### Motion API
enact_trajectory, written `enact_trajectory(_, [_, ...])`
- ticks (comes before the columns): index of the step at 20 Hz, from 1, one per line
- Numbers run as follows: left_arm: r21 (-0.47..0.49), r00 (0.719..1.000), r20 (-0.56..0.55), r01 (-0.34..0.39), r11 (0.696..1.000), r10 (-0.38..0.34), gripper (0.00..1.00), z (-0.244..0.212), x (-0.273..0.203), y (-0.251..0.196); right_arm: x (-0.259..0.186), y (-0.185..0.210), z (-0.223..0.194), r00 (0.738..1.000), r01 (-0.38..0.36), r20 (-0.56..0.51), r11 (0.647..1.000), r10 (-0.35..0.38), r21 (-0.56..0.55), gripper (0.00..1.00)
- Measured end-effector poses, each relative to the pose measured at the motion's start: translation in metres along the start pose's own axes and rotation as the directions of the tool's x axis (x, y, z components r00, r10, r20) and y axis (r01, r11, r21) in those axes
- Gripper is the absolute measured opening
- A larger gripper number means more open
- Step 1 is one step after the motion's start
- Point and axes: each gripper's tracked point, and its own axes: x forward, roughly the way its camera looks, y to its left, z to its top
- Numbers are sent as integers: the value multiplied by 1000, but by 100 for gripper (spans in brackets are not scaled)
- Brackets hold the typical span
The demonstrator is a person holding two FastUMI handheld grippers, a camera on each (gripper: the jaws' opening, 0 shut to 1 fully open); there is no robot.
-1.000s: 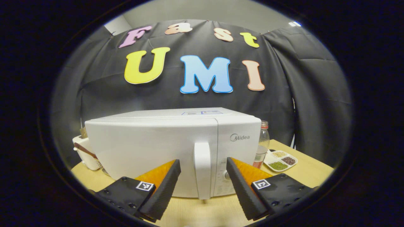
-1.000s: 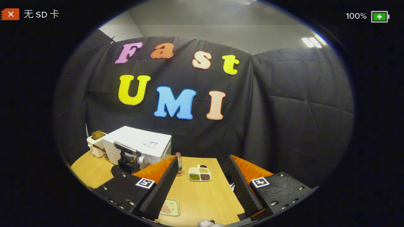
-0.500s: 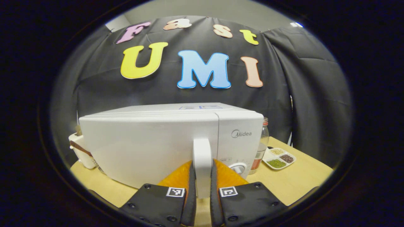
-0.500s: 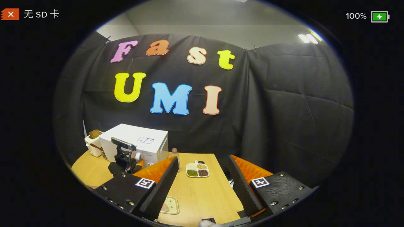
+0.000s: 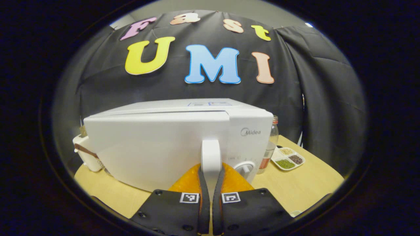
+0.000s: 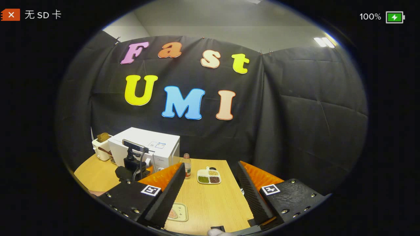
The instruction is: Open the microwave oven with the left hand, put the food in, and close the microwave oven.
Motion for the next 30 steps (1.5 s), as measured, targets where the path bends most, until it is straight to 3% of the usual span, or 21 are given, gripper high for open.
enact_trajectory(2, [37,999,31,-10,999,9,11,-1,-40,9,-1,3,-3,1000,-16,-4,1000,16,18,95])
enact_trajectory(8, [61,998,-25,-48,997,49,12,-27,-124,48,-15,26,0,995,-102,5,994,102,49,96])
enact_trajectory(11, [55,995,-36,-94,994,96,19,-34,-153,67,-24,41,4,988,-151,24,987,150,45,96])
enact_trajectory(13, [116,991,-31,-127,985,132,25,-36,-171,79,-31,48,2,985,-173,26,984,172,49,96])
enact_trajectory(14, [142,988,-26,-144,979,149,30,-36,-179,89,-35,52,3,982,-186,34,981,184,60,96])
enact_trajectory(17, [126,985,-35,-163,978,169,83,-37,-192,117,-44,60,-1,979,-204,36,976,202,71,96])
enact_trajectory(20, [123,980,-43,-187,975,194,92,-39,-211,137,-51,66,-7,977,-214,33,973,212,80,96])
enact_trajectory(23, [154,972,-23,-227,962,233,100,-36,-240,160,-56,76,-17,973,-230,17,969,230,91,96])
enact_trajectory(24, [151,971,-23,-231,961,237,92,-36,-250,167,-56,81,-23,971,-238,10,967,239,95,96])
enact_trajectory(26, [161,964,-32,-256,953,264,100,-41,-271,191,-58,93,-30,965,-261,-3,960,263,106,96])
enact_trajectory(27, [170,957,-34,-279,945,289,100,-45,-281,207,-59,101,-32,960,-275,-10,954,278,116,96])
enact_trajectory(28, [178,949,-38,-302,937,313,92,-48,-292,222,-62,111,-34,953,-299,-15,945,303,136,96])
enact_trajectory(30, [176,931,-45,-349,921,361,95,-53,-311,255,-67,128,-29,939,-340,0,927,345,157,96])
